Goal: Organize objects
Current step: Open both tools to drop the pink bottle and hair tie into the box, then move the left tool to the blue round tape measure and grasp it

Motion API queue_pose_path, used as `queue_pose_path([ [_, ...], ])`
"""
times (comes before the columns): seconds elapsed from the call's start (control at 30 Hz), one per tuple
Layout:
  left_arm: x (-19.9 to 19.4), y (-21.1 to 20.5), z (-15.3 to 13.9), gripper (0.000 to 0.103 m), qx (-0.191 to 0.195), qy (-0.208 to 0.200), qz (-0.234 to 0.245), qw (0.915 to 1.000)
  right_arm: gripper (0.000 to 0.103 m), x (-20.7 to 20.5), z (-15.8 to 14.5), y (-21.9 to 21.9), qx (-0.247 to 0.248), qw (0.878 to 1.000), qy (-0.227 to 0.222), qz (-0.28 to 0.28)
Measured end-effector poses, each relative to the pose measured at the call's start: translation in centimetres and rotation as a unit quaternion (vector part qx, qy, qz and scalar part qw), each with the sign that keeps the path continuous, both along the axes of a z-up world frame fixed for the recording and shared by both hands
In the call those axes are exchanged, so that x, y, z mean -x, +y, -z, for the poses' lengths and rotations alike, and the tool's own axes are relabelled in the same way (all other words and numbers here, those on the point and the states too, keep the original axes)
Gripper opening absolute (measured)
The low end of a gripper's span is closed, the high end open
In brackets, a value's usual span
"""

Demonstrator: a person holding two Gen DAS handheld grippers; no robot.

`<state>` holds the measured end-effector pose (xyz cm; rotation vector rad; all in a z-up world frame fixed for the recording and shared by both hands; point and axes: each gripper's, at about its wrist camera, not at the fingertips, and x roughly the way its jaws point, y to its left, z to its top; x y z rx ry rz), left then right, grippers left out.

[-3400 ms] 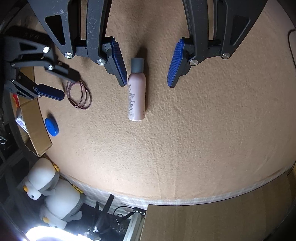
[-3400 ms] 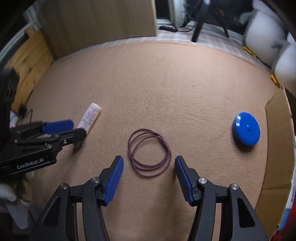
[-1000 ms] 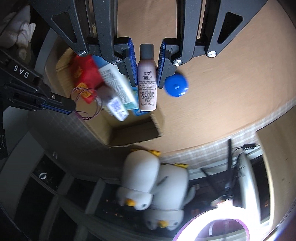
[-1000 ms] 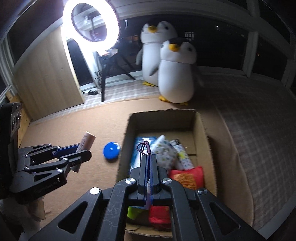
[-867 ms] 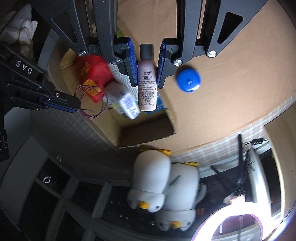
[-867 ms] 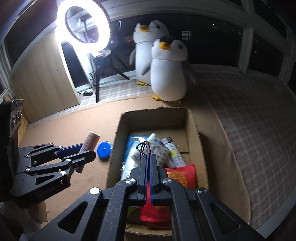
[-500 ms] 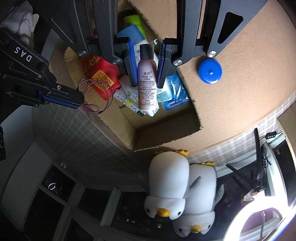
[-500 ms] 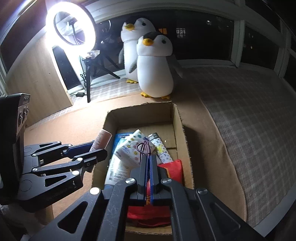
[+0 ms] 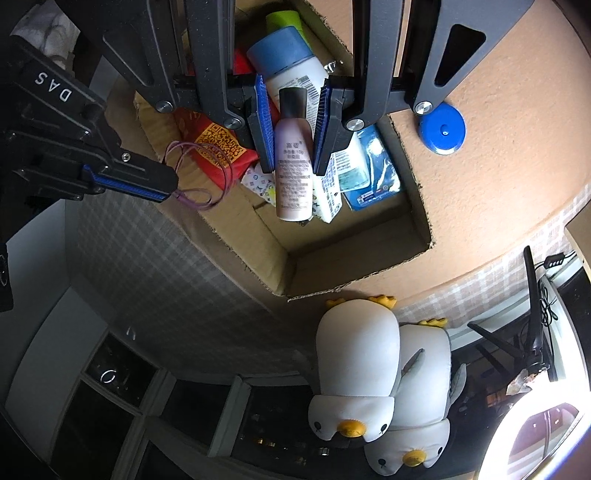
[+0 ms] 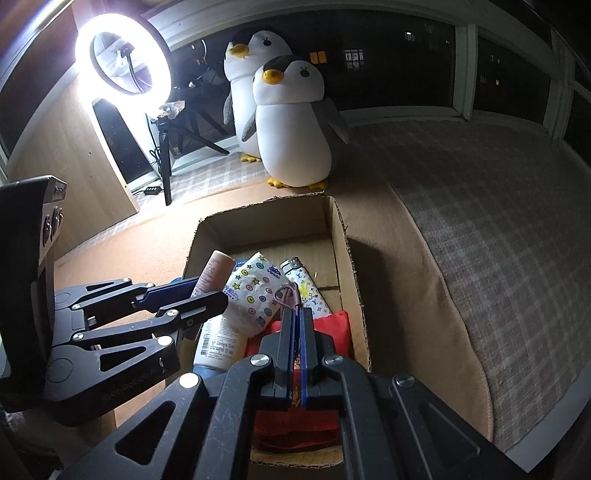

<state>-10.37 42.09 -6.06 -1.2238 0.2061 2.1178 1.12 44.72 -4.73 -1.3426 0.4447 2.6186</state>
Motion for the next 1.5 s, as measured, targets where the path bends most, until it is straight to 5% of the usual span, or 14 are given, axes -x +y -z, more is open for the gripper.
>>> queue_pose_path([
  [0.13,0.1,0.0,-0.2,0.023,-0.004,-0.002,0.000,1.0000,0.012,0.0,0.0,-0.1,0.000,1.000,0.001,0.000],
  [0.2,0.0,-0.2,-0.3,0.024,-0.004,0.000,-0.001,1.0000,0.030,0.0,0.0,-0.1,-0.002,1.000,0.002,0.003],
  [0.63,-0.4,-2.2,-1.3,0.025,-0.005,0.014,-0.011,0.9998,0.039,0.2,-0.2,-1.3,-0.004,1.000,0.005,0.000],
  [0.73,-0.4,-3.2,-1.5,0.034,-0.005,0.018,-0.017,0.9997,0.050,0.3,-0.3,-1.9,-0.005,1.000,0.007,-0.001],
  [0.9,-0.5,-5.3,-1.8,0.047,-0.002,0.025,-0.032,0.9992,0.054,0.5,-0.6,-2.9,-0.002,1.000,0.011,-0.005],
  [1.33,-0.3,-11.4,-1.4,0.049,0.008,0.026,-0.068,0.9974,0.057,1.0,-1.0,-6.1,0.013,1.000,0.019,-0.018],
  [1.5,0.4,-14.8,0.3,0.061,0.018,0.012,-0.088,0.9959,0.058,0.7,-0.9,-7.5,0.016,0.999,0.019,-0.028],
])
